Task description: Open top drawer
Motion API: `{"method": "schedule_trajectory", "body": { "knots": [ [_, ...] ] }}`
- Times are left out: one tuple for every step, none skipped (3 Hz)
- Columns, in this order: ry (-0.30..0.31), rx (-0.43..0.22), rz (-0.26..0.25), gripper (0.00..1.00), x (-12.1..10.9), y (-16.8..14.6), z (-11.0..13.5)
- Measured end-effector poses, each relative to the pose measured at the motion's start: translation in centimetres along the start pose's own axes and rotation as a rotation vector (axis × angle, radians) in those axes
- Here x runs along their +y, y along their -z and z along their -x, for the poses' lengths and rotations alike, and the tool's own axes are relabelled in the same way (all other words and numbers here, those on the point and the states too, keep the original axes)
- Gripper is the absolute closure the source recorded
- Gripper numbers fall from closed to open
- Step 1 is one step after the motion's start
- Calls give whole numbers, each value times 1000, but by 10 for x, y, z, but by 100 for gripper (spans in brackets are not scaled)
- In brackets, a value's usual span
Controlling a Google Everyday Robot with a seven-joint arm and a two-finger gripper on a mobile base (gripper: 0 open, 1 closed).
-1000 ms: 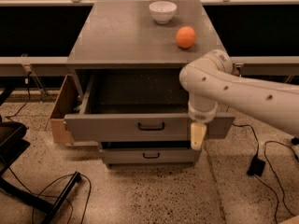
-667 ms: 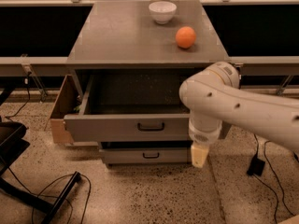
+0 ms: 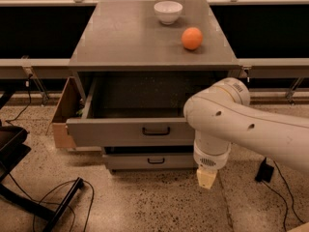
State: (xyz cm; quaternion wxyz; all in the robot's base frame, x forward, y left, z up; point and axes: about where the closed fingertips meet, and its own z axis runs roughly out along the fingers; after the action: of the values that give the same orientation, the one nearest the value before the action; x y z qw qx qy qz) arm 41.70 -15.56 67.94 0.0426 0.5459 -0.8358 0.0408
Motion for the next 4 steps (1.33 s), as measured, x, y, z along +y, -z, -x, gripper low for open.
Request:
{"method": "schedule_trajectory", "body": {
  "knots": [
    [57, 2, -86, 27, -18, 16, 8],
    [137, -12, -194, 4, -52, 44, 23],
    [212, -75, -261, 0, -94, 61, 45],
    [248, -125, -263, 0, -134, 54, 65]
  ]
}}
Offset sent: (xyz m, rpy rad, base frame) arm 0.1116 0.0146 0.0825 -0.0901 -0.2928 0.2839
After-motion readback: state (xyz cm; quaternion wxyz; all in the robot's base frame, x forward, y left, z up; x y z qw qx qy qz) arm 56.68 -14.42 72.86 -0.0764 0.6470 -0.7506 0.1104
